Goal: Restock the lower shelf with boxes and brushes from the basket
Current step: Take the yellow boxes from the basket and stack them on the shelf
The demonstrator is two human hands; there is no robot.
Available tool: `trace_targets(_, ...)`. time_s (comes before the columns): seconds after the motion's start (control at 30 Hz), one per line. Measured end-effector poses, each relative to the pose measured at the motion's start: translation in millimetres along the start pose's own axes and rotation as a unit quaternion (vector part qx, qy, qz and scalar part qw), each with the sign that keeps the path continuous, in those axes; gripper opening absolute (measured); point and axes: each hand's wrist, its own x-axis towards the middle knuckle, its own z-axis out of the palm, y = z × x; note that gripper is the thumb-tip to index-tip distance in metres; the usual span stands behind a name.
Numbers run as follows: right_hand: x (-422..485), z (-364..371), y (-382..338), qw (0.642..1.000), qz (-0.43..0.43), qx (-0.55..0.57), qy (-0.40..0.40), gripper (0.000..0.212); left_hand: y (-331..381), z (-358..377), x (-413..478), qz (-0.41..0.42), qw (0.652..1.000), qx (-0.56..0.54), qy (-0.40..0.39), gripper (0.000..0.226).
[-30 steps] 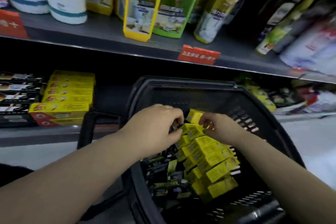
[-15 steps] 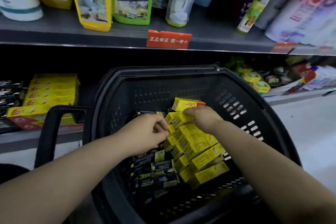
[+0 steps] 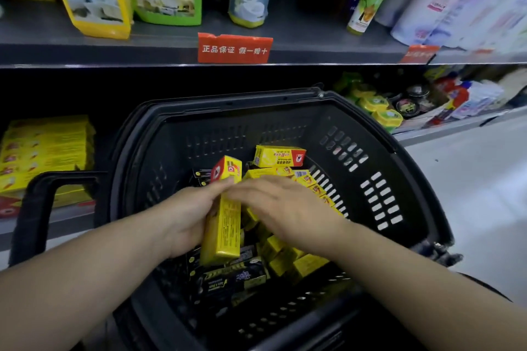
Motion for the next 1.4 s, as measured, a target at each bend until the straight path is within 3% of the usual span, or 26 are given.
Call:
trace_targets(0.07, 4, 7, 31, 0.986, 0.154, 0.028, -0.048, 0.051, 3, -5, 1, -0.002, 1.0, 0.006, 0.021, 0.029)
trace_targets(0.17, -4, 29, 71, 0.954, 0.247, 0.0, -0.17, 0.064, 6, -11, 2, -0.011, 0.999, 0.008, 0.031, 0.03)
trace_targets(0.3, -10, 50, 88, 0.925, 0.29, 0.052, -0.241, 0.068, 7, -14, 2, -0.016, 0.999, -0.008, 0.04, 0.033)
trace_targets(0.47, -7, 45, 80, 0.937, 0.207, -0.088, -0.267, 0.05, 8, -14, 1, -0.027, 0.999, -0.014, 0.029, 0.037)
trace_targets(0.53, -1, 34, 68, 0.95, 0.186, -0.125, -0.219, 0.047, 8, -15, 2, -0.031, 0.999, -0.011, 0.027, 0.035)
trace_targets(0.63, 11, 11, 41, 0.984, 0.106, -0.146, -0.015, 0.049, 7, -16, 2, -0.033, 0.999, -0.012, 0.034, 0.033)
trace_targets(0.7, 13, 0, 25, 0.989, 0.018, -0.135, 0.051, 0.046, 9, -19, 3, -0.033, 0.998, -0.019, 0.045, 0.035)
trace_targets(0.87, 5, -1, 11, 0.996, -0.046, -0.08, 0.005, 0.044, 12, -22, -1, -0.026, 0.999, -0.031, 0.037, 0.037)
trace_targets(1.0, 4, -3, 17, 0.996, -0.054, -0.063, -0.021, 0.085, 12, -18, -3, 0.014, 0.999, -0.033, -0.004, 0.033)
trace_targets(1.1, 5, -2, 7, 0.998, -0.05, -0.017, -0.017, 0.093, 12, -15, -4, 0.043, 0.997, -0.061, -0.022, 0.036)
trace_targets(1.17, 4, 5, -3, 0.995, -0.031, 0.098, -0.015, 0.094, 12, -14, -4, 0.045, 0.997, -0.057, -0.008, 0.042)
trace_targets(1.23, 4, 8, -9, 0.972, 0.015, 0.236, -0.01, 0.087, 11, -15, -2, 0.043, 0.998, -0.042, 0.019, 0.042)
trace_targets(1.3, 6, 9, 5, 0.951, 0.092, 0.294, 0.012, 0.071, 10, -16, 0, 0.042, 0.998, -0.029, 0.029, 0.029)
trace_targets(1.37, 4, 11, 36, 0.951, 0.194, 0.24, -0.014, 0.049, 8, -17, 0, 0.028, 0.999, -0.018, 0.034, 0.018)
trace_targets(1.4, 0, 13, 55, 0.953, 0.239, 0.169, -0.08, 0.043, 7, -18, 1, 0.02, 0.999, -0.01, 0.035, 0.015)
